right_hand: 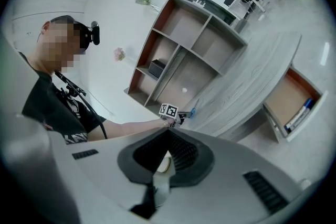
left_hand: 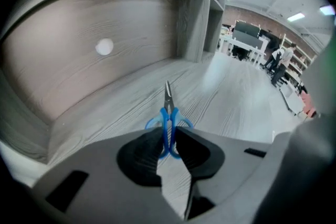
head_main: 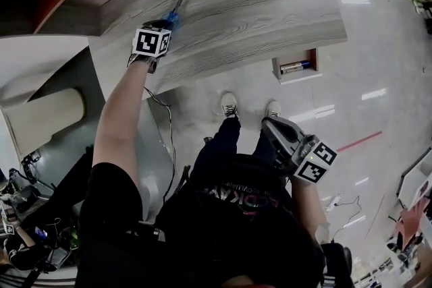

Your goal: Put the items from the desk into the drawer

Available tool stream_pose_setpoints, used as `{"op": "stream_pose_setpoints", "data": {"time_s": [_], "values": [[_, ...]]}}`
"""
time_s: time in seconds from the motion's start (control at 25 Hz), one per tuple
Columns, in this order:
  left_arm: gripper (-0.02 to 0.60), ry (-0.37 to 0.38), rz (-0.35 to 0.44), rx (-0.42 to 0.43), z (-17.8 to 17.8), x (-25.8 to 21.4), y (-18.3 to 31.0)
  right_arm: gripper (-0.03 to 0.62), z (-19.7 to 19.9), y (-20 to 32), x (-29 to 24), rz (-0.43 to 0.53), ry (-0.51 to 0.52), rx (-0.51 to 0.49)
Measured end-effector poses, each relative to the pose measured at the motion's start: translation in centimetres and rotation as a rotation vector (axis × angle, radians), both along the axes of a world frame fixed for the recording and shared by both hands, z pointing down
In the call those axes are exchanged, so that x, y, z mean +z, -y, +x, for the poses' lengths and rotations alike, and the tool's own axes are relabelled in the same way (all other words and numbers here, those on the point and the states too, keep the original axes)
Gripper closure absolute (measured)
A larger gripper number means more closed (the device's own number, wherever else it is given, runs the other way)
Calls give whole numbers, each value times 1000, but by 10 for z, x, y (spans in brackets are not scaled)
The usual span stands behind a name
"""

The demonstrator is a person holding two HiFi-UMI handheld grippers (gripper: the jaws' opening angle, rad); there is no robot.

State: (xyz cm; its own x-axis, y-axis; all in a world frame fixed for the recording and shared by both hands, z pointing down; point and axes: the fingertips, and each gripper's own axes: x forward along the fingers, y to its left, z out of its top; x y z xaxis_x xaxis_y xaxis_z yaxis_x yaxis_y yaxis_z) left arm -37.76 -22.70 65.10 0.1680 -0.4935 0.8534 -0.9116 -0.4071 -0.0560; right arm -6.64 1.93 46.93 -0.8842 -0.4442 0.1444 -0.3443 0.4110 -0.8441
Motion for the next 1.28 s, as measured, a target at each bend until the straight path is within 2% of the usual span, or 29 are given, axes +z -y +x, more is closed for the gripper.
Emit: {"op": "stream_pose_setpoints", "data": {"time_s": [0.16, 0.4, 0.56, 0.76, 0.96, 1.28], "values": [[492, -134, 63, -66, 14, -25, -4, 583, 1, -2, -3, 17, 11, -1], [494, -367, 178, -62, 67, -81, -18, 583, 4, -3, -10, 66, 22, 9], [494, -532, 235, -25, 113, -125, -34, 583, 5, 2, -21, 114, 25, 41], [494, -669, 245, 85, 174, -166, -61, 583, 12, 9, -38, 177, 16, 100], [494, -754, 210, 182, 221, -180, -89, 583, 26, 19, -45, 224, -9, 176], [494, -772, 125, 299, 314, -180, -143, 583, 103, 16, -41, 214, -94, 278]]}}
